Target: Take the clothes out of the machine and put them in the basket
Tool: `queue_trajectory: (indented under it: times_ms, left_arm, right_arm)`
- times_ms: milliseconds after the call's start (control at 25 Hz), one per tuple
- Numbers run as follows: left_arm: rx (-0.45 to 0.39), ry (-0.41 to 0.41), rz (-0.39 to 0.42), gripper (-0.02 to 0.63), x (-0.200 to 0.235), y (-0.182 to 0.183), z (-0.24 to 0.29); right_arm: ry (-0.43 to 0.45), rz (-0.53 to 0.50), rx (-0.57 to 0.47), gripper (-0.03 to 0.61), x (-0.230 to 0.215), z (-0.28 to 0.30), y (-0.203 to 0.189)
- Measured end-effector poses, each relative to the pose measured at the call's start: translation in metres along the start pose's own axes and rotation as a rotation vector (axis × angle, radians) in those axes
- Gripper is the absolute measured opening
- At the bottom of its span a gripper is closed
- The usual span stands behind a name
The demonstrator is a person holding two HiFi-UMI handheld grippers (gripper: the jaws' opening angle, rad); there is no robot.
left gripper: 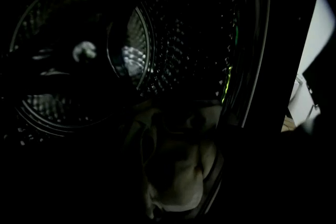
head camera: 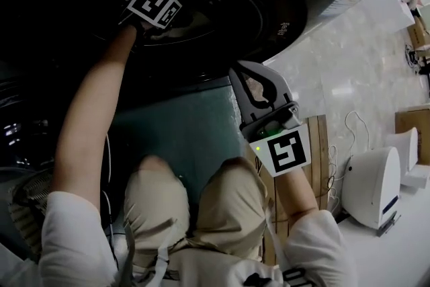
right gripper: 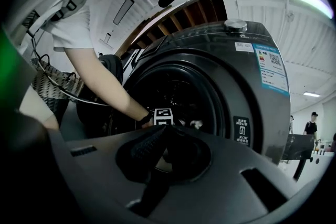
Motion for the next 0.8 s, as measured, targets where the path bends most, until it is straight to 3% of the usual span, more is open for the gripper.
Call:
queue_trajectory:
  times_ms: [160, 320, 480, 800]
  left_arm:
    - [0.177, -0.061, 0.116, 0.575, 0.007, -0.021, 0.028]
    - [0.278, -0.052, 0.205, 0.575, 0.017, -0.046, 0.056]
    - [0.394, -0.103, 0.292, 0.581, 0.026, -0.071, 0.074]
    - [0.433, -0.134, 0.256, 0.572, 0.038, -0.09, 0.089]
  right_arm:
    - [-0.024, -0.01, 0.022, 0.014, -0.01, -0.013, -0.003]
    - [-0.057, -0.033, 0.043, 0.014, -0.021, -0.027, -0.006]
    - [-0.08, -0.051, 0.067, 0.014, -0.027, -0.038, -0.009]
    - [-0.119, -0.08, 0.128, 0.014, -0.029, -0.059, -0.018]
Point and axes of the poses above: the fingertips, and each gripper's own axes: z forward along the fingers, x to its left, y out of its top, the point moved 7 cm from there along -z, backward along the fingers, and after that the axes turned 15 degrees about -x, right-handed, at the moved point
